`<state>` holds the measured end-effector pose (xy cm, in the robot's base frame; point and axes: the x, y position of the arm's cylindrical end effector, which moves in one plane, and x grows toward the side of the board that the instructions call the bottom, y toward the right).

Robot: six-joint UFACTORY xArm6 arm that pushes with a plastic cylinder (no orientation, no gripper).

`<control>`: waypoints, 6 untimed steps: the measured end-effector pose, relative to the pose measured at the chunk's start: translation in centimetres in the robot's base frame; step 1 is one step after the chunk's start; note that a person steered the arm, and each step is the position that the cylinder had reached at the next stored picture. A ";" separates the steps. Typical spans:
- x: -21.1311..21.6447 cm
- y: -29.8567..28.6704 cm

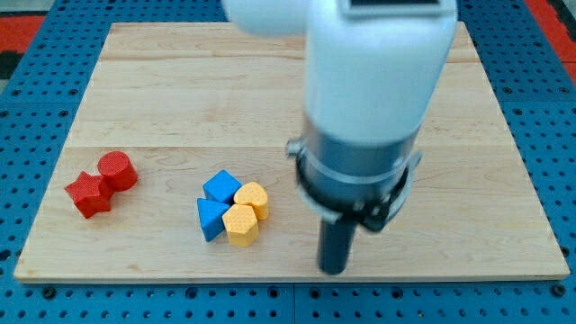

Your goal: Move yellow hexagon along with yellow heart towards center

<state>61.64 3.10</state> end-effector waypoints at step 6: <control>-6.9 -5.8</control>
